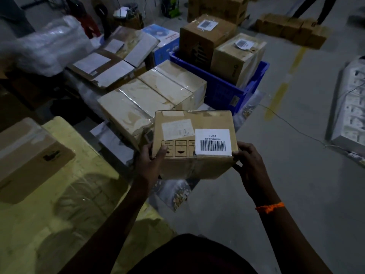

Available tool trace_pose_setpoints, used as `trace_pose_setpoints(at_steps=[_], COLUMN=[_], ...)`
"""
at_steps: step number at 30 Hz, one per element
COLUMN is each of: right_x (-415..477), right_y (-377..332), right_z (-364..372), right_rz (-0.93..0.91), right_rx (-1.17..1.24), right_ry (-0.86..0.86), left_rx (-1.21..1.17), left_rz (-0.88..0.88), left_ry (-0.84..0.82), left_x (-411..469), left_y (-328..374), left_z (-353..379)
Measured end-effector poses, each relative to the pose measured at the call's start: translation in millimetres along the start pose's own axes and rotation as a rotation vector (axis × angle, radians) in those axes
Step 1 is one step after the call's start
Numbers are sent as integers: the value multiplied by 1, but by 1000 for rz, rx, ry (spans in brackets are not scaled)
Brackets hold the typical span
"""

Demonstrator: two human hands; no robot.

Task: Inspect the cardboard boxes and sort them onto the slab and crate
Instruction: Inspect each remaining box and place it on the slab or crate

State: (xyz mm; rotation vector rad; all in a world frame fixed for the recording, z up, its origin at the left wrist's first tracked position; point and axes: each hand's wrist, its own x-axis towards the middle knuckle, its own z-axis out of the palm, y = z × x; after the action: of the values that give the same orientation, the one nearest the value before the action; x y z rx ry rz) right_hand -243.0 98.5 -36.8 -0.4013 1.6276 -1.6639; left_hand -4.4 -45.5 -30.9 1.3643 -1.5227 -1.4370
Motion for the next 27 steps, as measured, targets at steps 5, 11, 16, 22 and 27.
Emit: trace_pose_setpoints(at_steps=[5, 11, 16, 22, 27], right_x=[4, 51, 77, 71, 47], right_y=[-3, -48, -74, -78, -69], right_z=[-5, -6, 9, 13, -11], right_rz=[24, 174, 218, 95, 36], right_rx=[-77, -180, -241, -283, -100], right_ry=[32, -99, -168, -99, 22], left_rx=[-3, -61, -96, -116, -213], left_rz=[-18, -109, -186, -140, -113], left_ry=[-90, -222, -265, -286, -304], left_x=[6, 57, 88, 91, 68], left_y=[8, 37, 65, 67, 57], left_z=[3, -6, -5, 10, 20])
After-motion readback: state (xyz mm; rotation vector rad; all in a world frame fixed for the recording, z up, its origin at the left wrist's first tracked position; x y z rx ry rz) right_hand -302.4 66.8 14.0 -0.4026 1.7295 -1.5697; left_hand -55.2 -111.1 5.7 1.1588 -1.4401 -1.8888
